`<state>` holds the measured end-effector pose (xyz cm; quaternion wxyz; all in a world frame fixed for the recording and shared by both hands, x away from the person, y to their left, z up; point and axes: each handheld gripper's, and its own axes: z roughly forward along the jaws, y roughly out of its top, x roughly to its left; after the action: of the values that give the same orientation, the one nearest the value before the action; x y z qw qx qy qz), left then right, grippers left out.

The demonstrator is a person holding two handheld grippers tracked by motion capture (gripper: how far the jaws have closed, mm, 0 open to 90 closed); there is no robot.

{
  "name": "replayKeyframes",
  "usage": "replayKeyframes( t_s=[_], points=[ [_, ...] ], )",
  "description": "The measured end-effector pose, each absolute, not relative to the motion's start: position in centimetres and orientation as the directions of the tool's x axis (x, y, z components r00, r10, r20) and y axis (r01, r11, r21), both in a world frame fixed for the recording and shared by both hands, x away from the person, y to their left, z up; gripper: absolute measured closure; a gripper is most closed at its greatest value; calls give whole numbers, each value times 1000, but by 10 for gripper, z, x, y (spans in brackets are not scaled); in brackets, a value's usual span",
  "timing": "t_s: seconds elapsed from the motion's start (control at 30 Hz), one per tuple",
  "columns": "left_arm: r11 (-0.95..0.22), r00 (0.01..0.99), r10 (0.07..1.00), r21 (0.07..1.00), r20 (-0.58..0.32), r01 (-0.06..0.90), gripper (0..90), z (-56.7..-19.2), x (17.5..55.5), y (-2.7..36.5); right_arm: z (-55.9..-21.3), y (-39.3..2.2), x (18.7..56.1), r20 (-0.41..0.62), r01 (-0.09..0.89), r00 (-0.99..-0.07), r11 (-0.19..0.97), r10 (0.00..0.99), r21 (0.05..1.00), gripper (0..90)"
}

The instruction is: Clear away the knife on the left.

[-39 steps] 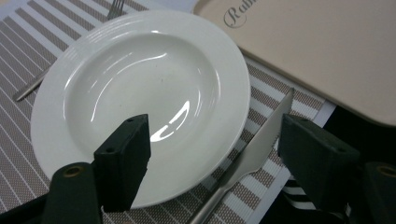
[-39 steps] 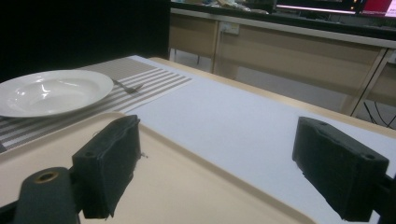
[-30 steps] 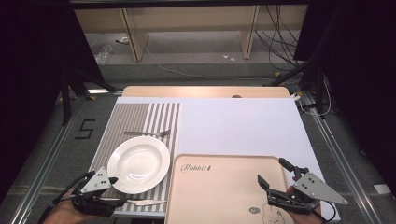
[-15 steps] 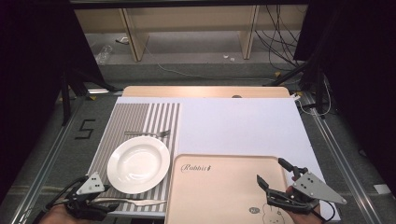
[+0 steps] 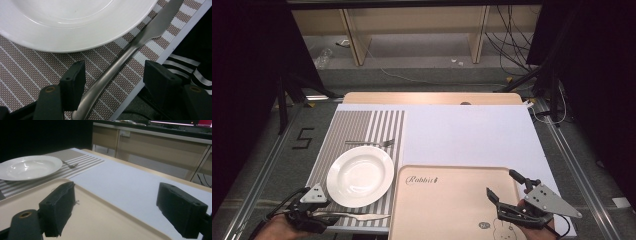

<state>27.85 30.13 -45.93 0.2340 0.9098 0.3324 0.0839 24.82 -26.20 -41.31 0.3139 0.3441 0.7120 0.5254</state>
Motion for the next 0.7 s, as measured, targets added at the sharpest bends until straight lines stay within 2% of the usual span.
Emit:
replayKeyframes(
  t_s=[0.7],
  points=[
    [-725, 810, 583, 411, -62, 553, 471, -469, 293, 285, -413, -262, 249, -87, 162, -570, 216, 817, 963, 162]
  ],
)
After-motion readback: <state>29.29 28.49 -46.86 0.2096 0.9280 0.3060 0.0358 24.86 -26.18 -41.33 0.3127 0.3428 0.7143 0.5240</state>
